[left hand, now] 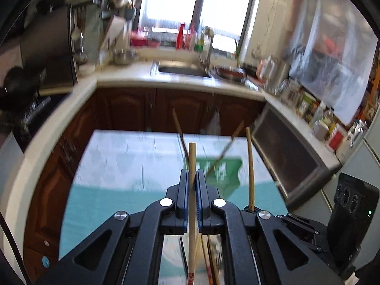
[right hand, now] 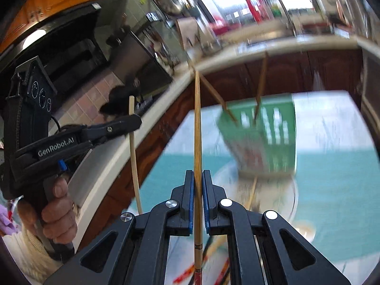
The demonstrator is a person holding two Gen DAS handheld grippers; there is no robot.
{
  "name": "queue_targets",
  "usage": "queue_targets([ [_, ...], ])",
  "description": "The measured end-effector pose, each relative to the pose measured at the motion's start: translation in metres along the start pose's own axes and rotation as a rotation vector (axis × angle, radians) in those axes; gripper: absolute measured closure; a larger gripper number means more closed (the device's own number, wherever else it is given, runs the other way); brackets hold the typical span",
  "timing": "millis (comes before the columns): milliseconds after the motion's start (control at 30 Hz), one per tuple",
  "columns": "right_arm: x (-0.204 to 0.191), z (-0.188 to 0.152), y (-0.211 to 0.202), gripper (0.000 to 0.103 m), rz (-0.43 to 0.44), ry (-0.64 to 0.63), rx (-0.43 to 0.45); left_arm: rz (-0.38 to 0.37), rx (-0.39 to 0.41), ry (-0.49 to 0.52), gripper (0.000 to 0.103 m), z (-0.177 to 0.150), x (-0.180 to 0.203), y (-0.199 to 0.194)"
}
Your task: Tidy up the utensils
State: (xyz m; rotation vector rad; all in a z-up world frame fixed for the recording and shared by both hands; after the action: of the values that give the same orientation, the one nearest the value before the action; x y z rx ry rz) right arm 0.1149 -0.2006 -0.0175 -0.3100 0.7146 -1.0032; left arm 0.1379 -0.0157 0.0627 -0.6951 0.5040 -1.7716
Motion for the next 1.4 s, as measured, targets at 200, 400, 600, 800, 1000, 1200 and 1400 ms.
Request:
queue_targets([
  [200,-0.002,0.074,0.002,0.096,-0.026,-0.025,0.257,0.056,0.232,-0.018,0.100,0.065,0.015,-0.005],
  [400,0.019,0.105,0.012,0.096,-0.064,-0.009,0.428,0.076,0.346,-0.085,0.100,0.092,0.012,0.009],
  [600,0.043,0.113,0.054,0.097,-0.148,-0.099,0.496,0.113,0.426,-0.191,0.100,0.091,-0.005,0.027],
  [800,0.061,0.109,0.105,0.097,-0.186,-0.152,0.480,0.102,0.516,-0.275,0.100,0.084,-0.019,0.030],
  [1000,0.081,0.084,0.140,0.097,-0.189,-0.178,0.457,0.105,0.542,-0.265,0.100,0.074,-0.017,0.047],
  [1200,0.090,0.046,0.163,0.097,-0.191,-0.223,0.369,0.107,0.524,-0.219,0.100,0.055,-0.016,0.081],
  [1400,0.100,0.018,0.165,0.071,-0.170,-0.210,0.299,0.128,0.392,-0.108,0.068,0.032,-0.007,0.108],
])
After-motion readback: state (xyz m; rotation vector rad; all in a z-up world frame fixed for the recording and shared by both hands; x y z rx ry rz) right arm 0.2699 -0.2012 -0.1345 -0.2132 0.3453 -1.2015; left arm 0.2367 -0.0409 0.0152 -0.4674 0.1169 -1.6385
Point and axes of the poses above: each gripper's, at about its wrist camera, not at the fingertips, and y roughly the way its jaws point, x to its right, z to its top, the point moved 3 cm from there along y, roughly the way its jaws point, and after that the axes turned 3 degrees about -x, right-handed, at the moved point
